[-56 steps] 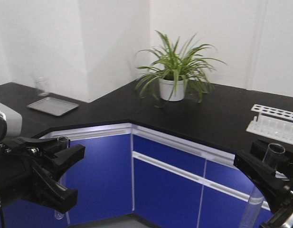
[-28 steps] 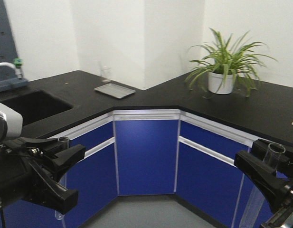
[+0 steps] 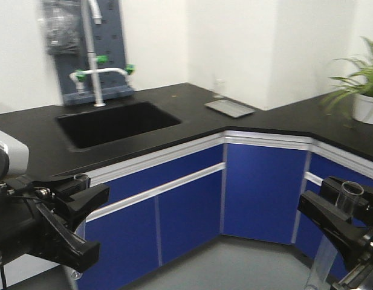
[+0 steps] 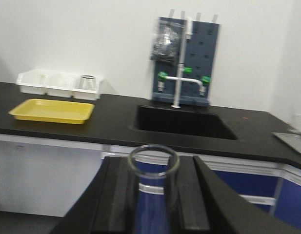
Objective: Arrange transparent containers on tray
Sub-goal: 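Hold both tubes upright while the base drives to the yellow tray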
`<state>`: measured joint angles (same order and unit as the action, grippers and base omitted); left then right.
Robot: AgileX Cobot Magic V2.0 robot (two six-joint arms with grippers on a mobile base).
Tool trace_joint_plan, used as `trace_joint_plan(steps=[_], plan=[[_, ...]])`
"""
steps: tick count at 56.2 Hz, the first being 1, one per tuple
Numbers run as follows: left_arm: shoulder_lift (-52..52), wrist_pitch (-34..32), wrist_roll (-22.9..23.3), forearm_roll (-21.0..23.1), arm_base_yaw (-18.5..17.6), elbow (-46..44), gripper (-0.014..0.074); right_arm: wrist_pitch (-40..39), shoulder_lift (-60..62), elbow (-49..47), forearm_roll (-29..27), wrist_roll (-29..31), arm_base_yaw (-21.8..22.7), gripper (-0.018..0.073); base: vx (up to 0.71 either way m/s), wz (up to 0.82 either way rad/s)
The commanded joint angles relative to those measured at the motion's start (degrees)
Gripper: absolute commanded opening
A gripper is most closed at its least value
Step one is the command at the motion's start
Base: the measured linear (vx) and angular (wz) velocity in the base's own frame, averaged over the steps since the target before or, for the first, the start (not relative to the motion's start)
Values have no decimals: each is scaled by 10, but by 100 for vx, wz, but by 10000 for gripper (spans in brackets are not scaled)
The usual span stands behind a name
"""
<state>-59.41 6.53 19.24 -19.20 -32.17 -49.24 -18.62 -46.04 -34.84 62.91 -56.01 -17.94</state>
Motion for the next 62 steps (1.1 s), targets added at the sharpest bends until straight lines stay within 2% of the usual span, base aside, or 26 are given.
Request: trace_joint_plan(steps=[1, 28, 62], plan=[[7, -44, 6, 2, -3, -17, -1, -24, 5, -18, -9, 1, 1, -11, -16, 60], [7, -44, 6, 2, -3, -17, -1, -24, 5, -18, -9, 1, 1, -11, -6, 53], [7, -44, 6, 2, -3, -17, -1, -24, 5, -18, -9, 1, 1, -11, 14, 35]])
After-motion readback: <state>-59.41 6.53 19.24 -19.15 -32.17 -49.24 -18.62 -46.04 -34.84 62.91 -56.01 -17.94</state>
